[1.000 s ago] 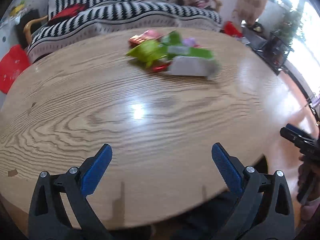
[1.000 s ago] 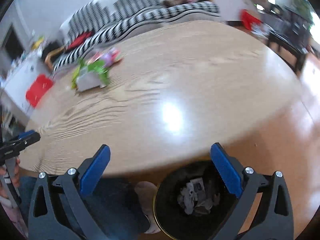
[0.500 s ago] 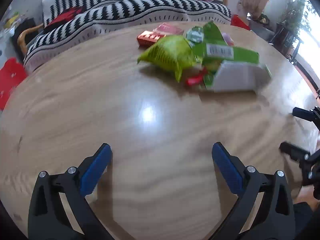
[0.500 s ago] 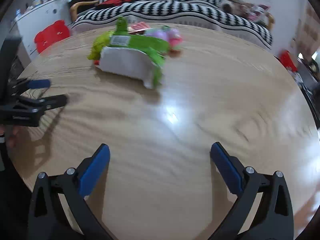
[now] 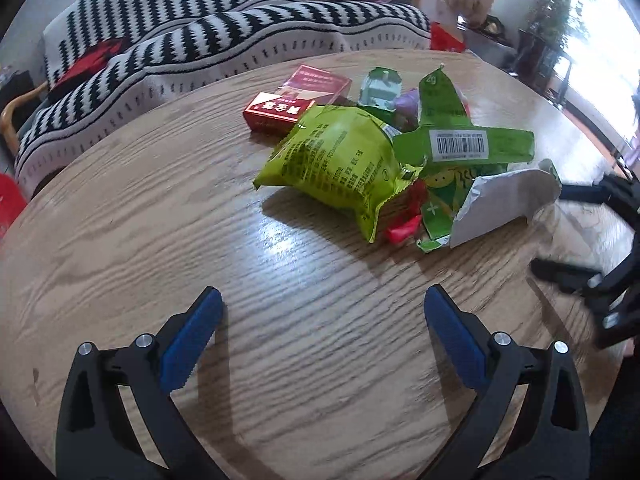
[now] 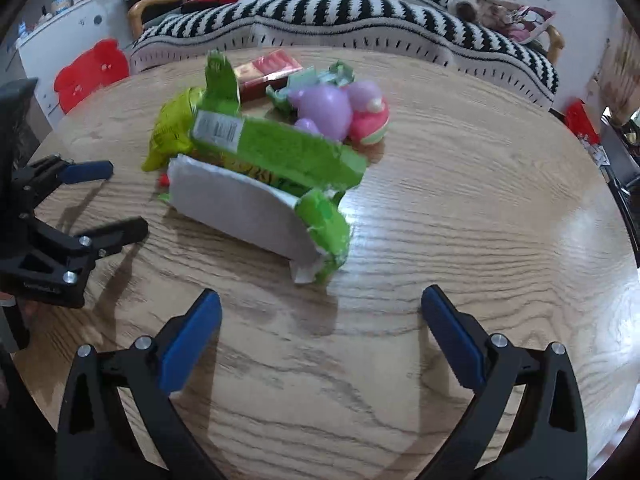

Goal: Collect trash
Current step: 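Move both open grippers back over the remaining trash on the table, then grasp the yellow-green snack bag with the left gripper while the right gripper grasps the green wrapper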

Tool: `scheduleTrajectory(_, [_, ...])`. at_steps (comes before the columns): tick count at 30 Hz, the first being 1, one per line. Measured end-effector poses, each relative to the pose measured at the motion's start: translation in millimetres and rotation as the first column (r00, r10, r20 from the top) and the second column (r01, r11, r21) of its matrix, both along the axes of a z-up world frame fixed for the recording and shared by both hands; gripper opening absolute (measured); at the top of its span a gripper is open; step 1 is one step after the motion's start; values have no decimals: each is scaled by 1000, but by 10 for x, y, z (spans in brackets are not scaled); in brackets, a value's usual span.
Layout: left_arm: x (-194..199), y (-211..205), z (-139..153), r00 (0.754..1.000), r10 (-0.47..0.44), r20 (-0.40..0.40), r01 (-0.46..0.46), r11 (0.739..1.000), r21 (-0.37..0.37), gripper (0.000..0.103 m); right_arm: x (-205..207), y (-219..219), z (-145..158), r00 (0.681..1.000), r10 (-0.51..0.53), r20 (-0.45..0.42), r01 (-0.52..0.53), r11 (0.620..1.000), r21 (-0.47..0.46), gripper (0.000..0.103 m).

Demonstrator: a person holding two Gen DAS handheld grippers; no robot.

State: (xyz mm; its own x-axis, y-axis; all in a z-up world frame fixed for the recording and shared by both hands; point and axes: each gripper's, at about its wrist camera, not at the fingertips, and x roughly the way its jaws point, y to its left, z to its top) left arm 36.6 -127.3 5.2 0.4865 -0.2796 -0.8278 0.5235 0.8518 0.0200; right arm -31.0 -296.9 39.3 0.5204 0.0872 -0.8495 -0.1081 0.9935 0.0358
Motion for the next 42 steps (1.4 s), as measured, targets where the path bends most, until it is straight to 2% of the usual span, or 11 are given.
scheduleTrajectory(2, [44,14,10,999,-29,-18,29,1000,2,98,-53,-69,251,992,-35,121,26,997,71,97])
scheduleTrajectory(5, [44,40,11,999,-22,-24,23,1000,10,98,56,-93,428,980,-82,184,62,992,111,97])
scheduleTrajectory(10, [-16,77,10,999,-30,-23,30,999,16,98,353,77,261,985,-78,155,83,996,-28,97])
scheduleTrajectory(15, [-42,121,15,999,-39,-35,39,999,20,98,349,141,-58,997,-41,57,42,999,-2,97])
scheduleTrajectory(19, [-51,114,18,999,-21,-40,22,999,25,98,343,197,-95,999,-17,49,14,999,48,95])
scheduleTrajectory(21, [-57,108,17,999,-18,-39,19,1000,24,98,337,159,-101,1000,-15,25,11,990,140,63])
scheduleTrajectory(22, [-58,107,17,999,-17,-38,18,1000,23,98,340,134,-114,1000,-16,13,13,986,168,58])
scheduleTrajectory(26, [-58,94,17,999,-11,-39,12,1000,24,98,289,72,-86,1000,4,9,-6,975,224,21])
scheduleTrajectory(31, [36,92,49,996,50,-75,-50,999,7,98,192,19,-32,1000,9,23,-14,975,221,20])
scheduleTrajectory(36, [181,117,133,977,152,-150,-170,978,-118,97,11,-283,127,991,-91,96,64,965,253,20])
scheduleTrajectory(42, [335,-11,231,969,227,-100,-240,960,-145,97,-108,-706,197,968,-215,127,168,937,306,20])
